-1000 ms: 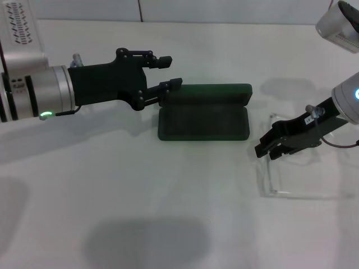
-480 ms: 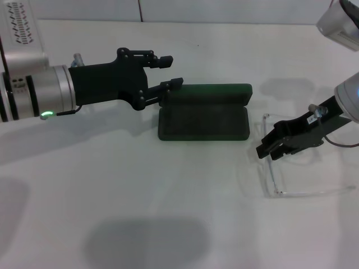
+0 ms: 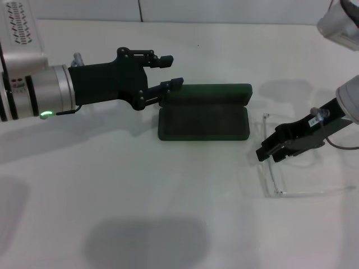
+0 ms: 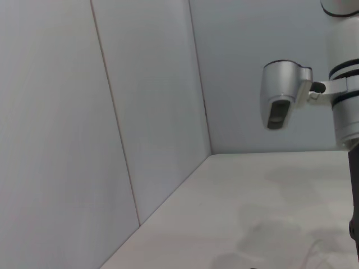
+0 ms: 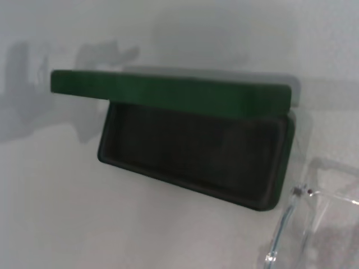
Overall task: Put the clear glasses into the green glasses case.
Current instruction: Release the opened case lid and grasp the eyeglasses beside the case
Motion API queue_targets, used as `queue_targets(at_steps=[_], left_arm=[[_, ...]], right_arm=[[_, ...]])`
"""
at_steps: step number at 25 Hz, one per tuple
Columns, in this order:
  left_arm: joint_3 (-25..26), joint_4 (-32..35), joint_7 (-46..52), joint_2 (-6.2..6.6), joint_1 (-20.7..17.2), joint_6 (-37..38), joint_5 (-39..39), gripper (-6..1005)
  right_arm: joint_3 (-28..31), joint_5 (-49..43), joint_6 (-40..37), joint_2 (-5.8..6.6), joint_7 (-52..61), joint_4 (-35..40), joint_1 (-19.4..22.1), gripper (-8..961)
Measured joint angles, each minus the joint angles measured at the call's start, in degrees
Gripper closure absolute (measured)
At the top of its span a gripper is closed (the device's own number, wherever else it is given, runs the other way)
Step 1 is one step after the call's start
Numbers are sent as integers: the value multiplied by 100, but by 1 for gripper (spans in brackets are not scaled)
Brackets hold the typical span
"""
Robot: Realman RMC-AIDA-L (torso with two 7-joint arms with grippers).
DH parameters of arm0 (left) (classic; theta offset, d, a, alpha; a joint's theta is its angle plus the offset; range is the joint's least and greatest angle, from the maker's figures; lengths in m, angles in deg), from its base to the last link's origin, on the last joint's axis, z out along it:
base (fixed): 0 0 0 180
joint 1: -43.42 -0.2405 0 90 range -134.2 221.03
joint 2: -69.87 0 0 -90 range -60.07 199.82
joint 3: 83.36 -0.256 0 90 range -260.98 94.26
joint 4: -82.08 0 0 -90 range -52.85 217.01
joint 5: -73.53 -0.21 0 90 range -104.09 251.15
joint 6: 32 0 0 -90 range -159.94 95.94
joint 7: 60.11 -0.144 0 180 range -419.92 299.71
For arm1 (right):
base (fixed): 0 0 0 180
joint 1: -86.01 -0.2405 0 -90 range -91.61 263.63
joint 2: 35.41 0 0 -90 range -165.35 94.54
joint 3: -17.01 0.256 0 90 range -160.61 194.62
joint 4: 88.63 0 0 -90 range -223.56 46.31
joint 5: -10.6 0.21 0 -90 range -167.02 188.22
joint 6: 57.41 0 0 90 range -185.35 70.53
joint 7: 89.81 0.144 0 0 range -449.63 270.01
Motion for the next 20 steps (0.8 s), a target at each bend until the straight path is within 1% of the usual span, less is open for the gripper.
queue_targets(at_steps=[2, 7, 20], left_arm=[[0, 1, -11, 0, 4, 0, 0, 506], [0, 43, -85, 1, -6, 0, -1, 505], [0, 37, -130, 6, -7, -1, -9, 502]], right_arm=[[-47, 0, 88, -15, 12, -21, -5, 541], [-111, 163, 282, -15, 14, -67, 26, 544], [-315, 277, 268, -14, 58, -144, 41, 551]])
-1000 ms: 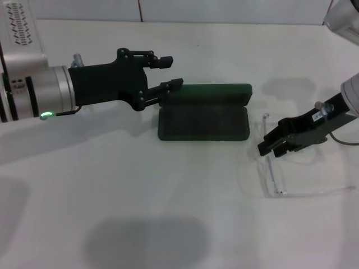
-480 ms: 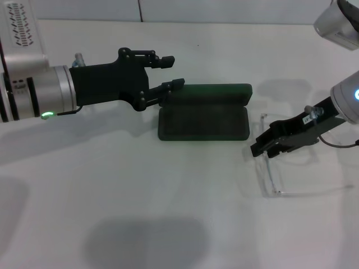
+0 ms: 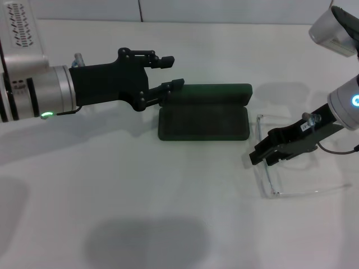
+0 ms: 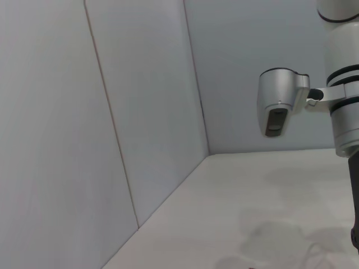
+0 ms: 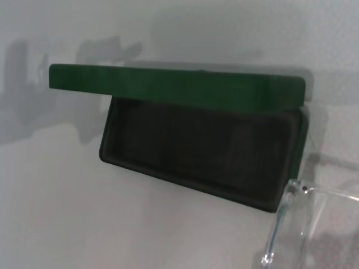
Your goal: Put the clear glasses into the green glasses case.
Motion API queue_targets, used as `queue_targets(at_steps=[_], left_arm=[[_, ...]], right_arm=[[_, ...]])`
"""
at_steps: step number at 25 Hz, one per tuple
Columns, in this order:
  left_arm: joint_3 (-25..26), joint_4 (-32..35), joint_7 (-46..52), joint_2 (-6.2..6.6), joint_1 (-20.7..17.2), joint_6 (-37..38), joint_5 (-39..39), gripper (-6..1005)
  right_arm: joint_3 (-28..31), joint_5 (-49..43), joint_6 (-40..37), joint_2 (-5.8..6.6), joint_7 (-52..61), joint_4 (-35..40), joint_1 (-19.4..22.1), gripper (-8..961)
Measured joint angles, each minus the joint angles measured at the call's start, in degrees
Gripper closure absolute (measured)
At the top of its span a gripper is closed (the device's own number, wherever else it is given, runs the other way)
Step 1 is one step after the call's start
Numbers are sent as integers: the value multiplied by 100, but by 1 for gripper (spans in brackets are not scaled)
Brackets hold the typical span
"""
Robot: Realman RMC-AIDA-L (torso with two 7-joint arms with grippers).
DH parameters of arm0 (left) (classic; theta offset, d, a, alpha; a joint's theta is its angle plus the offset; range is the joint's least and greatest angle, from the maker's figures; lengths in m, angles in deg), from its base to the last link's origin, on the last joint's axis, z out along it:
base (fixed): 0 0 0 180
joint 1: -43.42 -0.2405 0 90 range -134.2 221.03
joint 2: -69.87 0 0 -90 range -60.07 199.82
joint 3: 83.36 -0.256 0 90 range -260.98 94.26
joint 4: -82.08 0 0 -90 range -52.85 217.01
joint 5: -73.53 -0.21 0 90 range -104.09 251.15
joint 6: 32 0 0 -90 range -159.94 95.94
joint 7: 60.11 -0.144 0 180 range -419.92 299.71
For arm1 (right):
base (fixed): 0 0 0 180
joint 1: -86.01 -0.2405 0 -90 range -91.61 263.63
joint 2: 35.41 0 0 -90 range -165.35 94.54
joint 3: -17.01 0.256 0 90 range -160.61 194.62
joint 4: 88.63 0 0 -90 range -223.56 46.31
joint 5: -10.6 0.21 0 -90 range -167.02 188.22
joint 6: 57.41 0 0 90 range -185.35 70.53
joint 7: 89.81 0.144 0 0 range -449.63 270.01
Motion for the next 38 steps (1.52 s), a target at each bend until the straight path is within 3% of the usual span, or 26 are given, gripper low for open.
queue_targets(at_steps=[15, 26, 28, 38], left_arm=[[0, -3, -36, 4, 6, 0, 18, 499], [0, 9, -31, -5, 0, 0, 42, 497], [0, 8, -25, -6, -6, 0, 48, 496], [9, 7, -10, -6, -33, 13, 78, 494]], right_arm=[[-148, 4, 27, 4, 7, 38, -45, 559], [-452, 3, 34, 24, -72, 219, -18, 696], [-489, 2, 47, 24, -85, 314, 15, 736], [-515, 150, 19, 27, -202, 1005, 412, 743]])
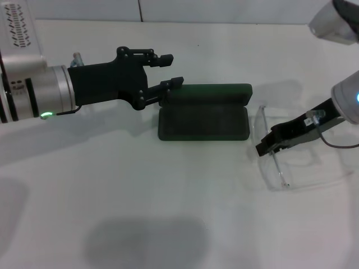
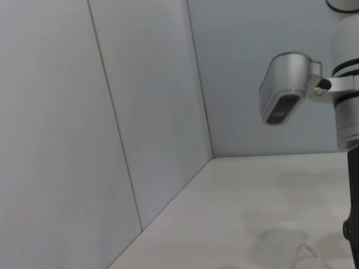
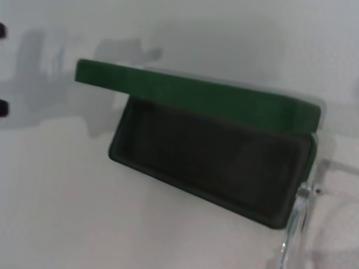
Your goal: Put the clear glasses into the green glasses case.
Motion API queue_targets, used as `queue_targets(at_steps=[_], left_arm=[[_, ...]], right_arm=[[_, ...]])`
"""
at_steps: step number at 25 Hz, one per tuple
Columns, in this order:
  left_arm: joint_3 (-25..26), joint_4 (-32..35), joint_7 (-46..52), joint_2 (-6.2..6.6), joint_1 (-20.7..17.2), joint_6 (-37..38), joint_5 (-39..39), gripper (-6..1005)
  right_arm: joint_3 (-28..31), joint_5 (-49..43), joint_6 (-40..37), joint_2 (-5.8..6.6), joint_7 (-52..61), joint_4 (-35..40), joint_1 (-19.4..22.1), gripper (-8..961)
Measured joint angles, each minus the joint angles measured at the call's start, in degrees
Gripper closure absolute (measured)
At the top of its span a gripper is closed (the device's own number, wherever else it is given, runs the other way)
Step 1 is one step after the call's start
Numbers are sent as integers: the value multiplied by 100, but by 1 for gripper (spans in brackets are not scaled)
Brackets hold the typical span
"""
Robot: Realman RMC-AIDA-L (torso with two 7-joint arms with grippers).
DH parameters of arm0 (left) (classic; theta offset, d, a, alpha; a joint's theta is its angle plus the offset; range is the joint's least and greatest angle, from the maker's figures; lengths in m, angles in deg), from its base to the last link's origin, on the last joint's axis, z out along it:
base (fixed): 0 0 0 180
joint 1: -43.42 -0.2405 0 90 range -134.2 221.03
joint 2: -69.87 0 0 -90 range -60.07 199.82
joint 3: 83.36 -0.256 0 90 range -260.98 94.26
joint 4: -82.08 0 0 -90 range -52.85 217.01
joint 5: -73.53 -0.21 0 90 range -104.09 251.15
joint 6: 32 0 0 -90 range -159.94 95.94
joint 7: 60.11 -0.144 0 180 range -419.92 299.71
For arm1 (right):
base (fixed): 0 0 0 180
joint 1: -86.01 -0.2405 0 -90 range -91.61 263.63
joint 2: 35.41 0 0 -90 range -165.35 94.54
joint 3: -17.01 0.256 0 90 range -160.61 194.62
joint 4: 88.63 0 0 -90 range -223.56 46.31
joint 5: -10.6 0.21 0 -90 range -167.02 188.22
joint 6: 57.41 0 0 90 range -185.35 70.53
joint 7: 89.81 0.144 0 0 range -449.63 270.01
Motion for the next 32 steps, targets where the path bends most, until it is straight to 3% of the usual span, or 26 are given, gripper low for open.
queue_targets(at_steps=[10, 16, 24, 32], left_arm=[[0, 5, 127, 2, -206, 397, 470, 492], [0, 57, 725, 5, -342, 507, 861, 491], [2, 411, 1352, -5, -368, 267, 1320, 489], [1, 593, 2451, -11, -363, -412, 1996, 488]], right_arm=[[248, 988, 311, 20, -1178, 950, 1076, 757], [495, 1788, 224, 6, -2364, 1086, 1539, 783], [1766, 3044, -1147, 17, -4573, 980, 2156, 830], [2937, 3528, -2176, 36, -6378, 354, 2312, 841]])
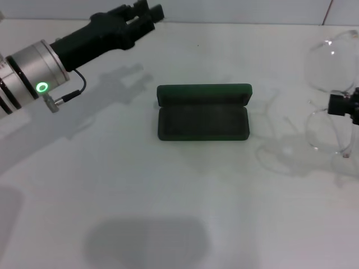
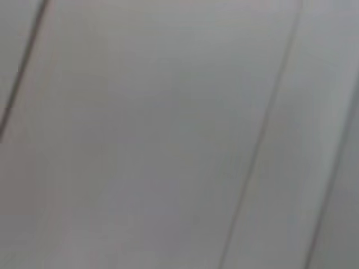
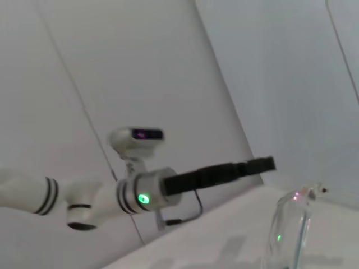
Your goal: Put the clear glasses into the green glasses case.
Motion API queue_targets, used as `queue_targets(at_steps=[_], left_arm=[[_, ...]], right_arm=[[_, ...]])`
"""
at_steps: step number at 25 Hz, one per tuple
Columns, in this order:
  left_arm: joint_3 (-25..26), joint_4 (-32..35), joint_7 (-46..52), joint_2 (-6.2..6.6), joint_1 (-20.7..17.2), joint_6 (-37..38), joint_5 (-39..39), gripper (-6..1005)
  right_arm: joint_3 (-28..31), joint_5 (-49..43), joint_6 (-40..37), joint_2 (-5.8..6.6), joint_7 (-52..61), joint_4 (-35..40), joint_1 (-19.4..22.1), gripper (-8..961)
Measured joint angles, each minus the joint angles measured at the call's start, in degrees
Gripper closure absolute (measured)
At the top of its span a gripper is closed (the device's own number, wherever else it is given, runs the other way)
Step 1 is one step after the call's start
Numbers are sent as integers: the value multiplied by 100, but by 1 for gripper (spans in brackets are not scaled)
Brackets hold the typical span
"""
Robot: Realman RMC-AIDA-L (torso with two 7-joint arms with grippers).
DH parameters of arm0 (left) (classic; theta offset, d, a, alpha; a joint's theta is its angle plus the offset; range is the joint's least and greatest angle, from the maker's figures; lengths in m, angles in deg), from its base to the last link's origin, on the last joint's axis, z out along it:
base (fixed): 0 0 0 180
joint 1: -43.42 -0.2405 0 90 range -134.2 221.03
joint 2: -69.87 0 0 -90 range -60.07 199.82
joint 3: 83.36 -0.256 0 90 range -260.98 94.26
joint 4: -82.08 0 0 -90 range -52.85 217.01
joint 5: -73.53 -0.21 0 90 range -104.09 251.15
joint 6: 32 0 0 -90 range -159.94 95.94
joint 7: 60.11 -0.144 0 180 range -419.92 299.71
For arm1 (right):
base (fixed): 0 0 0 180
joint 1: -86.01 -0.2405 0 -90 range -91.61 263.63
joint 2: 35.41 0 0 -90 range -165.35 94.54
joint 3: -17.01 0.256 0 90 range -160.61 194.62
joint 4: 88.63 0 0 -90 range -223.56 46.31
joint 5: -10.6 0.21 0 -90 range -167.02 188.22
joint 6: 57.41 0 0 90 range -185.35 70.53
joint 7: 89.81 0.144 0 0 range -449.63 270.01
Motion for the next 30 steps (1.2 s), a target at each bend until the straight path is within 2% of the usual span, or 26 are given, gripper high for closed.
queue_targets(at_steps=[1, 6, 8, 11, 13, 17, 24, 30], left_arm=[[0, 178, 30, -6, -33, -218, 293, 488], [-1, 535, -222, 0, -4, -366, 563, 487], [-2, 767, -511, 2, 126, -361, 509, 486], [-2, 999, -715, 8, 499, -376, 63, 486], [-2, 1095, -729, 1, 832, -386, -385, 485], [-1, 1391, -904, -8, 1233, -391, -825, 484], [-1, 1737, -1244, -19, 1454, -400, -1182, 483], [-1, 1877, -1439, -27, 1528, -357, -1908, 482]], right_arm=[[81, 2, -85, 1, -122, -58, 0, 841], [269, 1, -422, 10, -526, -352, -122, 841], [247, -50, -551, 17, -506, -381, -231, 841], [237, -121, -788, 45, -397, -466, -419, 840], [211, -138, -985, 105, -257, -611, -601, 840], [135, -142, -1200, 220, -54, -853, -828, 840], [12, -147, -1455, 274, 319, -875, -880, 841], [50, -151, -1432, 287, 370, -865, -853, 841]])
